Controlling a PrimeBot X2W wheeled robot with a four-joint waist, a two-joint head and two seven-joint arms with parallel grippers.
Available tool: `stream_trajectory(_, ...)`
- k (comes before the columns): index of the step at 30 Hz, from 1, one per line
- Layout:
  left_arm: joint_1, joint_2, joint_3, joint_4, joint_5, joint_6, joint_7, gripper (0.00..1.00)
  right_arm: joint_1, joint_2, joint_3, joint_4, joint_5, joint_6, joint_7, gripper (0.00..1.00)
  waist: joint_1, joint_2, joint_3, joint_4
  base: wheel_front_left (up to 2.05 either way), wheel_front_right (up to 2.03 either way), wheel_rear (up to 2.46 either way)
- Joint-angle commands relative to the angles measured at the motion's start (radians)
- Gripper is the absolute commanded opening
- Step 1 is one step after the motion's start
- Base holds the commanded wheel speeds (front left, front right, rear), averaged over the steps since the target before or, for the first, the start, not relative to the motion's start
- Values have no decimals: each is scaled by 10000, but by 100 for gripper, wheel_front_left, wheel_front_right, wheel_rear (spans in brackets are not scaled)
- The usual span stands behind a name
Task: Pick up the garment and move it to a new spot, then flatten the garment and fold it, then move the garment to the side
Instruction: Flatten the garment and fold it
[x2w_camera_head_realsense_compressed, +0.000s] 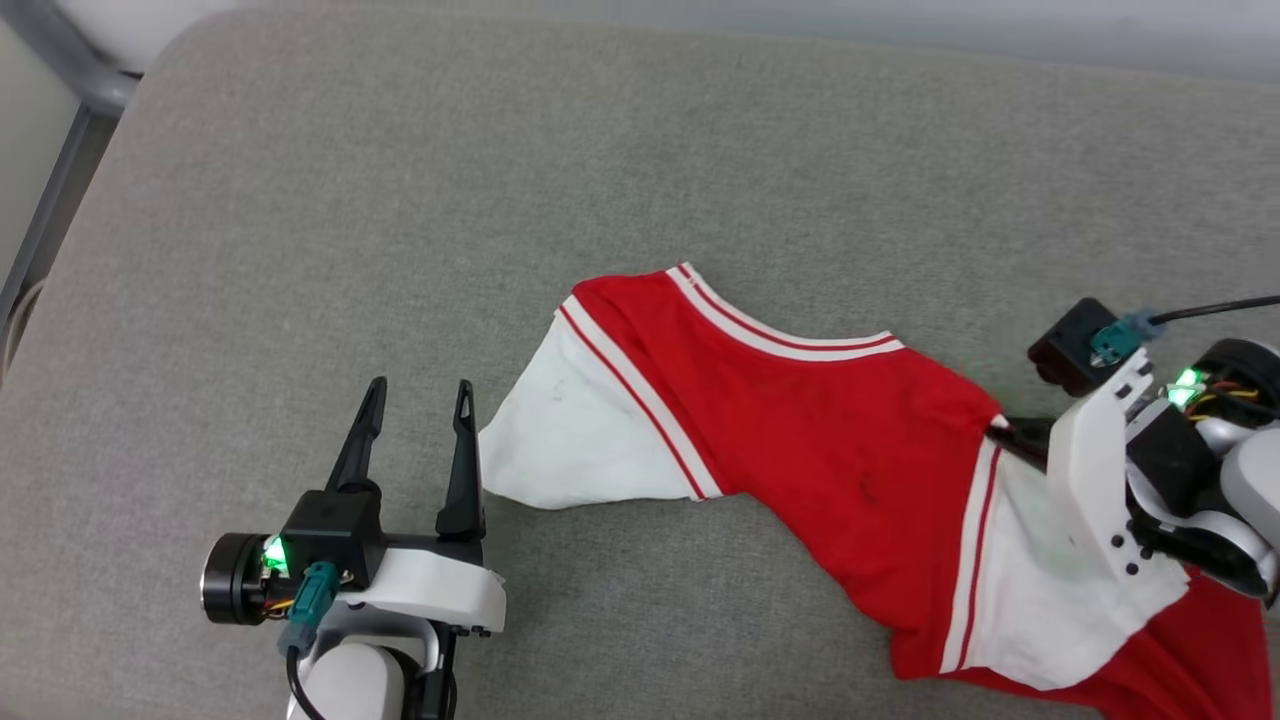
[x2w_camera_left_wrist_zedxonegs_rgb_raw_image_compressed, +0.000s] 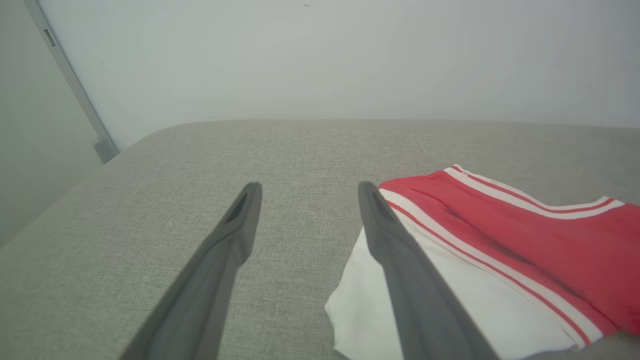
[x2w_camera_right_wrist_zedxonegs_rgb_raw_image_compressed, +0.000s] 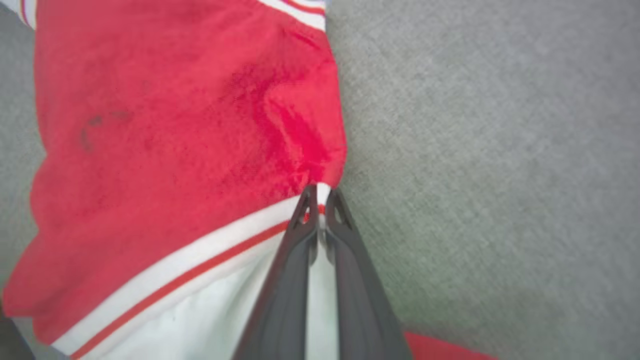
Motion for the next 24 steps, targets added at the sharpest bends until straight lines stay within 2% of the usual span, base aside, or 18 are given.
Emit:
stream_trajectory(1,120,-9,35,24,74,-7,-26,100,77,-146,-102,-246,-71,-14,-338,0,-1,0,-261,-214,0,0,0)
stream_trajectory(5,238,-8,53,24,92,-13,-26,100,347,-394,-460,-841,-193,-14,-973,0,-1,0,-536,-414,0,0,0)
stream_trajectory(11,621,-7,112,7,89,19,-26,100,1278,-932,-1813,-2052,-410,-14,-1390,0,-1,0,-981,-815,0,0,0)
stream_trajectory(18,829,-9,101,-65,11,61,-26,100,2476,-1511,-3973,-3065,-872,-14,-868,0,-1,0,-1161,-1012,0,0,0)
stream_trajectory(24,713,-9,-37,-109,-32,54,-26,100,2781,-1562,-5442,-3599,-1065,-14,182,0,-1,0,-994,-944,0,0,0)
